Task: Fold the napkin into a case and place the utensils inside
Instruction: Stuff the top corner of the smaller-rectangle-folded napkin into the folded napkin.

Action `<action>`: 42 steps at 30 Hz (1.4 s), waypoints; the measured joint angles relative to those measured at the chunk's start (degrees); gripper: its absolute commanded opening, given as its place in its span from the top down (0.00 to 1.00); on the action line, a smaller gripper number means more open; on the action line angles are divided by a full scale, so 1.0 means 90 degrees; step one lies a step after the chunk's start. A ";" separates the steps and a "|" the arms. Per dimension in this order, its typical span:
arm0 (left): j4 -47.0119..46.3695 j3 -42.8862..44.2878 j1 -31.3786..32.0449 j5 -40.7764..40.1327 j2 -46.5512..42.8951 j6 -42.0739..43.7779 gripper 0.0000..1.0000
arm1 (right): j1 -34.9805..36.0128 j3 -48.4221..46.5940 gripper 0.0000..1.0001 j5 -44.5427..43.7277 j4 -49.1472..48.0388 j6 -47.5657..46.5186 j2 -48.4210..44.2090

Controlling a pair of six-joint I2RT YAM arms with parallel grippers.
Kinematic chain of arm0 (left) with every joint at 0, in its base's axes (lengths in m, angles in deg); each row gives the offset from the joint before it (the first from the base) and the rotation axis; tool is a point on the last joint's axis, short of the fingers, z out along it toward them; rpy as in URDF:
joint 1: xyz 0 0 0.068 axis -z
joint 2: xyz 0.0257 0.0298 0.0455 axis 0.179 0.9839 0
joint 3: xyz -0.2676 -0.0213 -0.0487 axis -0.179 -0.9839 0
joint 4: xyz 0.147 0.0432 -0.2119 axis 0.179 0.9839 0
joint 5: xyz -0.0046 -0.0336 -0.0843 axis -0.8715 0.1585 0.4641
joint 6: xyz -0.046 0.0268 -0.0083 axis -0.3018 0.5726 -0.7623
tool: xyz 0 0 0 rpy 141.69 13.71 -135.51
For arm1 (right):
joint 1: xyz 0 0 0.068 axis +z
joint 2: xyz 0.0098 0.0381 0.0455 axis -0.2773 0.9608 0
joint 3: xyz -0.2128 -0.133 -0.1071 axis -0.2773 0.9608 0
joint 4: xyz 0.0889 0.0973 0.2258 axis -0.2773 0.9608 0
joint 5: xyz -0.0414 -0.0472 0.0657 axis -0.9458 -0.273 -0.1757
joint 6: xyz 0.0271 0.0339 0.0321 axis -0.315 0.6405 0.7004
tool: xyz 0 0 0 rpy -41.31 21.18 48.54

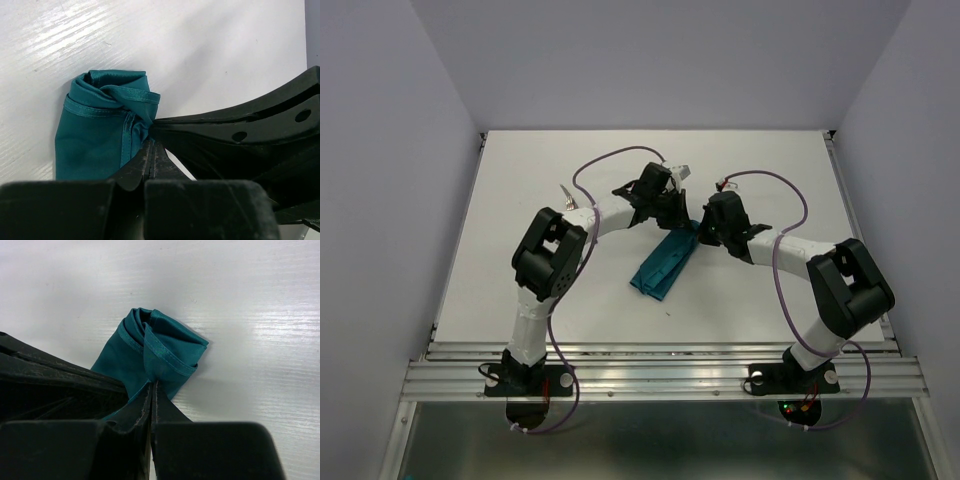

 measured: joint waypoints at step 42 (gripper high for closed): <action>-0.1217 -0.0036 0.0051 0.0432 0.0979 -0.1066 1.00 | -0.0010 0.0036 0.99 0.0209 -0.0005 0.0000 -0.0015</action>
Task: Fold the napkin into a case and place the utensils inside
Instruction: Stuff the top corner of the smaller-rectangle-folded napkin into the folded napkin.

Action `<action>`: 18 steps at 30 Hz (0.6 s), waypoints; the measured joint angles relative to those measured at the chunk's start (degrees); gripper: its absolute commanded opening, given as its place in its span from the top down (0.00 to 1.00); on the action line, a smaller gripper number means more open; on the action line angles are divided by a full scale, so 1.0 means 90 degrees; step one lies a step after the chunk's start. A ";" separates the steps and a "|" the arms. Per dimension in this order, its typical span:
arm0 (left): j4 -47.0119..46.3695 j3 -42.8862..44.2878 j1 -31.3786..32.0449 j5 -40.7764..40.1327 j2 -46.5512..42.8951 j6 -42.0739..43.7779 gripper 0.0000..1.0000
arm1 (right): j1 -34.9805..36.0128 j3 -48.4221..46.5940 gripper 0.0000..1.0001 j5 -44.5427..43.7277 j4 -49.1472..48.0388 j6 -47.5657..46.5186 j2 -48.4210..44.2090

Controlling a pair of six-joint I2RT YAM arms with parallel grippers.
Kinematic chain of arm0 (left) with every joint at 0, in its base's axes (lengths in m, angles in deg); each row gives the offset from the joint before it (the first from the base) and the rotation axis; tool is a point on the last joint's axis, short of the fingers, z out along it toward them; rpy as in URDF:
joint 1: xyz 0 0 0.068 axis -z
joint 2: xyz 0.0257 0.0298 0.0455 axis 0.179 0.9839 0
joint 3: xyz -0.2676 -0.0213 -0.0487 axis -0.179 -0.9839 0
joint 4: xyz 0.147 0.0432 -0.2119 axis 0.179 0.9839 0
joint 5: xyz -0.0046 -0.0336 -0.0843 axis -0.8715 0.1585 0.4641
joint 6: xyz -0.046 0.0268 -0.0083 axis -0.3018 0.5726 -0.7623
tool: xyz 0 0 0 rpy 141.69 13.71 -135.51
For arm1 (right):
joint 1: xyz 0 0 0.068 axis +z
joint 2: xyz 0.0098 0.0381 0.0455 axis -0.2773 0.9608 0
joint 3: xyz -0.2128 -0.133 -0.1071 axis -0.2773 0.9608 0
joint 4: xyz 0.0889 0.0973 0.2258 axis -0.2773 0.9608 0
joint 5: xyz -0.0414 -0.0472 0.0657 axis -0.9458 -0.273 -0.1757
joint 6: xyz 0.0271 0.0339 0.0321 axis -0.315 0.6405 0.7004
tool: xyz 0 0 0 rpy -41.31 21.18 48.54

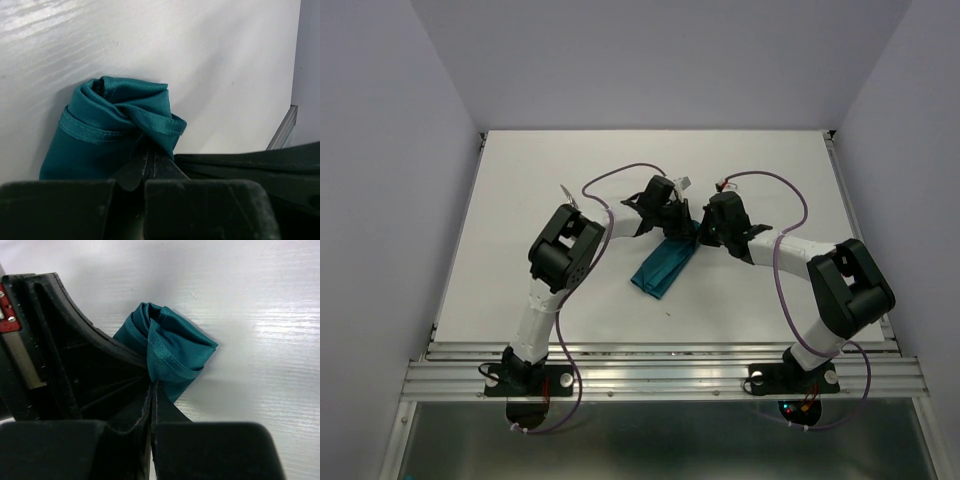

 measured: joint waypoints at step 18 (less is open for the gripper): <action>0.0503 -0.0512 -0.0027 -0.0158 -0.1197 0.0491 1.00 | 0.0000 0.0000 0.99 -0.0112 -0.0002 0.0010 0.0000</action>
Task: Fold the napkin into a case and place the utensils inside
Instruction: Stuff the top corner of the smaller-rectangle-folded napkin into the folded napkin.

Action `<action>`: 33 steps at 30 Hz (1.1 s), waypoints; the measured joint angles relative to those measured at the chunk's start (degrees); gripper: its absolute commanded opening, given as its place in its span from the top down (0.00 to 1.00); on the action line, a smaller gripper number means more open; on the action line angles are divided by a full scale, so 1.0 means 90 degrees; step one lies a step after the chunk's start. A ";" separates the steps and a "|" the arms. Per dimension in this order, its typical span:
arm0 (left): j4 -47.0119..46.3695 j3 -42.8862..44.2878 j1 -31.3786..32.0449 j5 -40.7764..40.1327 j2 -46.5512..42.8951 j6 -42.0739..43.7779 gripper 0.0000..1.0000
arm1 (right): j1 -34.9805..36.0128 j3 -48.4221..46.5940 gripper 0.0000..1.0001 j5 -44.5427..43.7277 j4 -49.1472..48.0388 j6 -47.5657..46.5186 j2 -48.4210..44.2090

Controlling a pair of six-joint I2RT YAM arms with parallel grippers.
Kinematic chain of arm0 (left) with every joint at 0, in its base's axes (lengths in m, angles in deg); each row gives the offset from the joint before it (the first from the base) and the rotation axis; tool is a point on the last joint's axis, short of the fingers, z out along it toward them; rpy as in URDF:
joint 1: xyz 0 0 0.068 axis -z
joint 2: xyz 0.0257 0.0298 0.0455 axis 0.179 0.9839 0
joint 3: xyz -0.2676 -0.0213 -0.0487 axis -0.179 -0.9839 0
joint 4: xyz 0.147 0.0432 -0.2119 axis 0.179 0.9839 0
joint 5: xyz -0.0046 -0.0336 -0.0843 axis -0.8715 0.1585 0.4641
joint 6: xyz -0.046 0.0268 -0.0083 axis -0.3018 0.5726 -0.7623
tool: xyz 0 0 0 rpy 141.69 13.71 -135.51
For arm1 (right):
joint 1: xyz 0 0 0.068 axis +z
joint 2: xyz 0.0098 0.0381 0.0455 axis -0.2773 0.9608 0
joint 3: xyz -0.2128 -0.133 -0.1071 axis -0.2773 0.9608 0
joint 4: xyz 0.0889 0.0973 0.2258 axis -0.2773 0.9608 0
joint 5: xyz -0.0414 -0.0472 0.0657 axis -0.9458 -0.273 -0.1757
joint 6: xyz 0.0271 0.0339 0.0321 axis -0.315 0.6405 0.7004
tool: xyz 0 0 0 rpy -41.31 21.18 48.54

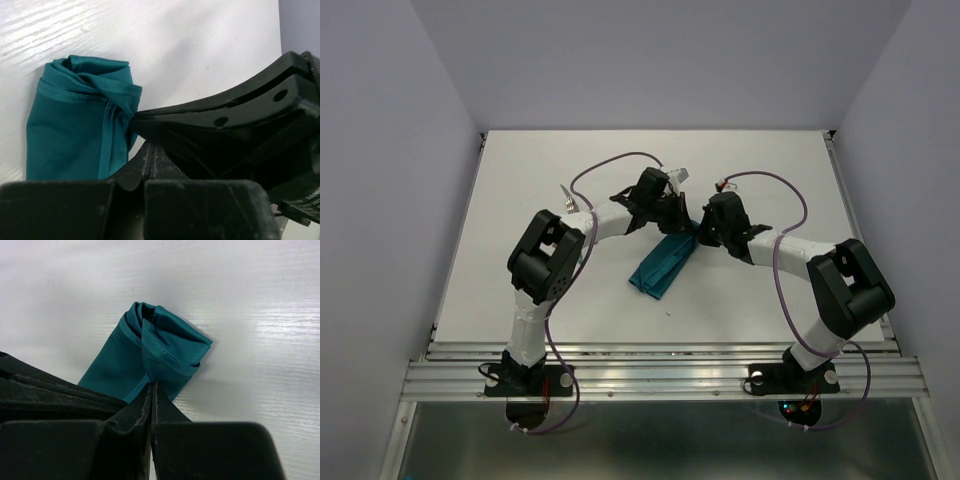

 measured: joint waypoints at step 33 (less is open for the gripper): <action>0.0053 -0.0090 -0.0138 0.0177 0.0675 0.0267 1.00 | 0.0000 0.0000 0.99 0.0141 0.0005 -0.0005 0.0002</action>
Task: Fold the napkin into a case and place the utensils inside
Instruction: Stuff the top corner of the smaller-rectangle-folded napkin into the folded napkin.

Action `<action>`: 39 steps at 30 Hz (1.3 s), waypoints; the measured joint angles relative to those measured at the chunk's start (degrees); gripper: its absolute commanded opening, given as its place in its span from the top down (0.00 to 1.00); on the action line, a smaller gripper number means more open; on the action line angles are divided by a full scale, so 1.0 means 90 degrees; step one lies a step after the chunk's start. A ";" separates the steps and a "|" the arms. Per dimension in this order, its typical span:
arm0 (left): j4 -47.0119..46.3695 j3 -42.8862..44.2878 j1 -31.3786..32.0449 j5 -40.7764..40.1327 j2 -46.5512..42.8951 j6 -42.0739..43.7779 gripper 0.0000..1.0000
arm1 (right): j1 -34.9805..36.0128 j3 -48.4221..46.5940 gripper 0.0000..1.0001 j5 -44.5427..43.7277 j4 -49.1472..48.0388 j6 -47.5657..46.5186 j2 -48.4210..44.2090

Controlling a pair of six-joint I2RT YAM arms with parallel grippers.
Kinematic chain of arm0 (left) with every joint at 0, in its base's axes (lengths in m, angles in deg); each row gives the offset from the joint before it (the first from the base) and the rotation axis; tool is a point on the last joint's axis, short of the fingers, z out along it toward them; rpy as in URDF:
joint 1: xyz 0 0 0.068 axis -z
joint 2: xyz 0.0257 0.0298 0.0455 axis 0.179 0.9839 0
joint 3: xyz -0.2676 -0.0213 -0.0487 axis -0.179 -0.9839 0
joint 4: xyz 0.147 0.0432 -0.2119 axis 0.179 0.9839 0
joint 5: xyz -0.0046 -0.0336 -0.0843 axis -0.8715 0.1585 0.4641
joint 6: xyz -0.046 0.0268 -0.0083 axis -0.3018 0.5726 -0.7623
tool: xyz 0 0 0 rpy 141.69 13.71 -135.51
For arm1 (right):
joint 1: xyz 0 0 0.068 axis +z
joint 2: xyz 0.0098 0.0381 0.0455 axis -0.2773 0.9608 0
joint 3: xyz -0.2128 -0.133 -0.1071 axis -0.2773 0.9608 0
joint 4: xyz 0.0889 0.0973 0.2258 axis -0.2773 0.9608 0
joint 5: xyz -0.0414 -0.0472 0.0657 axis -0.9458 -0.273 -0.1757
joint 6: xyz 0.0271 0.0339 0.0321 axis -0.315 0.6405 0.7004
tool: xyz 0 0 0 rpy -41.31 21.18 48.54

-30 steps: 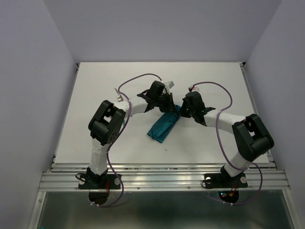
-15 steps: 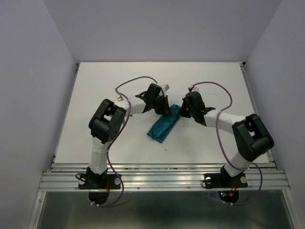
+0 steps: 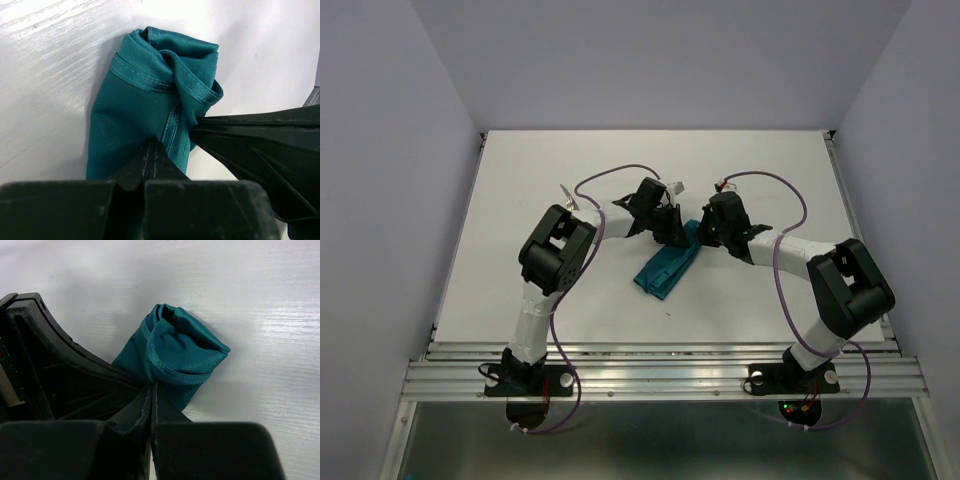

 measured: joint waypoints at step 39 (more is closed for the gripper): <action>-0.0170 0.0124 0.0231 0.0257 0.0168 -0.0255 1.00 | 0.0000 -0.0389 0.67 -0.0882 0.0872 0.0503 0.0189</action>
